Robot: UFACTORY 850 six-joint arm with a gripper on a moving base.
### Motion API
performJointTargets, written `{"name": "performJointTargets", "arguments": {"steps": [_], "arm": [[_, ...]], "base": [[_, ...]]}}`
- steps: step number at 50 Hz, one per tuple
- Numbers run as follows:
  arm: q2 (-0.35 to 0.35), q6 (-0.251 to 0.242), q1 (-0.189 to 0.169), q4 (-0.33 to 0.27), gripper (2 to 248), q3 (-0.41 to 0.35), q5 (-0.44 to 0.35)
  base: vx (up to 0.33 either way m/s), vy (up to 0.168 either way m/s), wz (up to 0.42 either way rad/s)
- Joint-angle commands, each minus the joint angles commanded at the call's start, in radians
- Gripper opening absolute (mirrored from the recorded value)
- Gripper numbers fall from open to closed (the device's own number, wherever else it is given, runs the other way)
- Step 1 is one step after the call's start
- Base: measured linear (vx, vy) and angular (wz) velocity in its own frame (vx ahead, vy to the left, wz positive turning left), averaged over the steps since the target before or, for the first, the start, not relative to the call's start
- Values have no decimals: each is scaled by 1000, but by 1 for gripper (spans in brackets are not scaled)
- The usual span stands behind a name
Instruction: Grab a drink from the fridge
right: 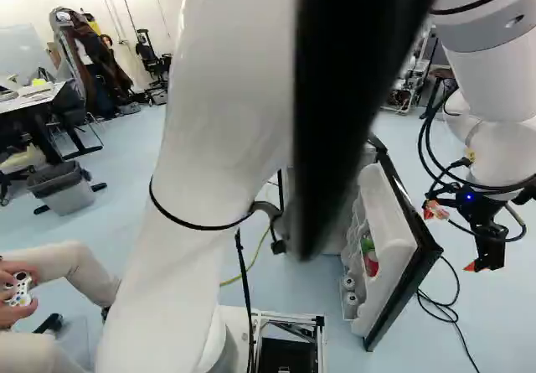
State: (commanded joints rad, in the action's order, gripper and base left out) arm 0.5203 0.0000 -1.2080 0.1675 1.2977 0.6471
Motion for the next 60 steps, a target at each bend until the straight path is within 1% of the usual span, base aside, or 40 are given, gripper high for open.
{"name": "performJointTargets", "arguments": {"steps": [26,60], "arm": [[-30,0,21,0,247,-44,3],[-107,0,56,0,247,-154,-19]], "base": [[0,0,0],[0,0,0]]}}
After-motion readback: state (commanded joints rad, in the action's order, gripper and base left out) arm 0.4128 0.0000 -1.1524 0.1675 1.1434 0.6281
